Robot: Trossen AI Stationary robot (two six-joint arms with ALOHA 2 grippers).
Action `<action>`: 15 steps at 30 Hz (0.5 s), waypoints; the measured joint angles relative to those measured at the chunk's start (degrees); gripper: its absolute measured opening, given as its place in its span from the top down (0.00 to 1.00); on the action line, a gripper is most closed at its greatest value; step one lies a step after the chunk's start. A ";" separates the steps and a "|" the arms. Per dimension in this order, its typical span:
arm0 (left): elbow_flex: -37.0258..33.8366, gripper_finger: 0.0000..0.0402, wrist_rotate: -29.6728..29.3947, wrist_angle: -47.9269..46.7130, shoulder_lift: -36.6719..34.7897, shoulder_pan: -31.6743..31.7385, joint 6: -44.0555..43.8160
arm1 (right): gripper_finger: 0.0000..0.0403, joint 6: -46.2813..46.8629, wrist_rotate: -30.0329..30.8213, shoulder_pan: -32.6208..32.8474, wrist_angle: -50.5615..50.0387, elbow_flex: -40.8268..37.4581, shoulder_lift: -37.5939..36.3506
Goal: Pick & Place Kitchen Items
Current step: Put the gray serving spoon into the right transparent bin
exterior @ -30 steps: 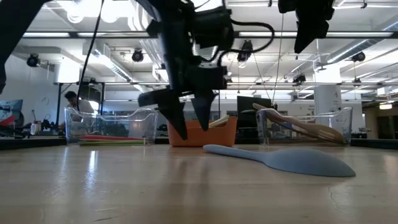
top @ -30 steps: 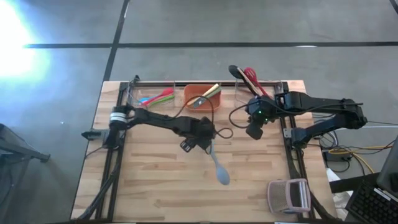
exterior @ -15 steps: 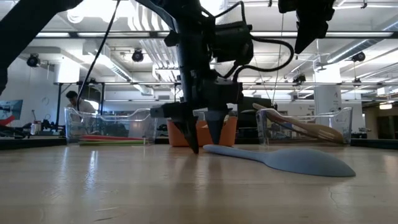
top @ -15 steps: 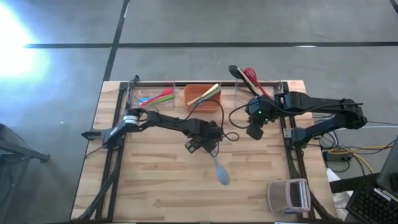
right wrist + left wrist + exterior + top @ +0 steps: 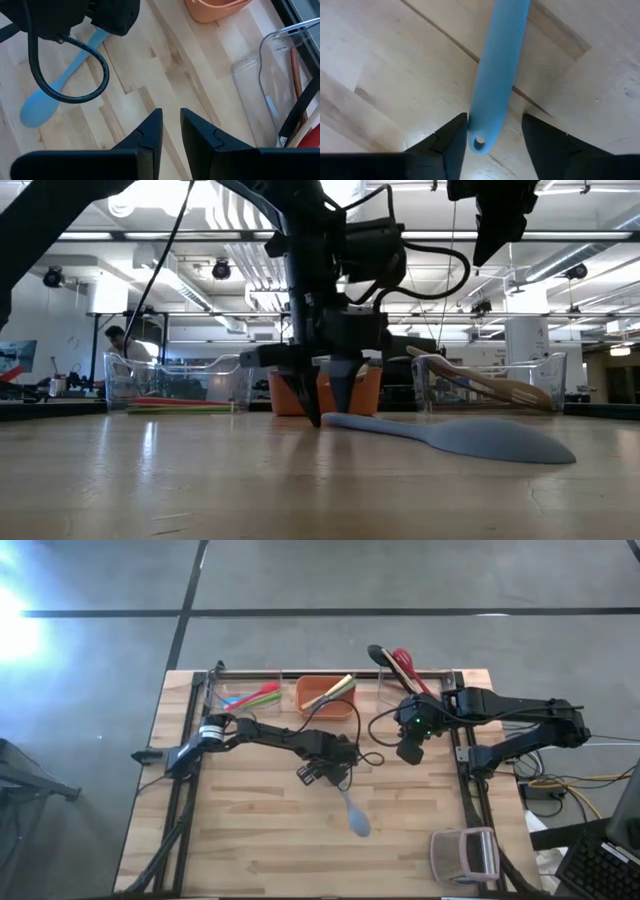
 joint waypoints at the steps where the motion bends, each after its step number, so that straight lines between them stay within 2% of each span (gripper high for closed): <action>1: -0.06 0.53 0.33 -0.04 0.00 0.00 0.02 | 0.85 -0.04 0.00 0.00 0.00 0.00 0.00; 10: -0.15 0.73 5.57 -0.73 0.09 0.04 -2.95 | 0.84 -0.04 0.00 0.00 0.04 0.00 0.00; 15: -0.21 0.77 6.87 -1.48 0.11 0.04 -8.03 | 0.83 -0.06 0.00 0.00 0.06 -0.02 0.00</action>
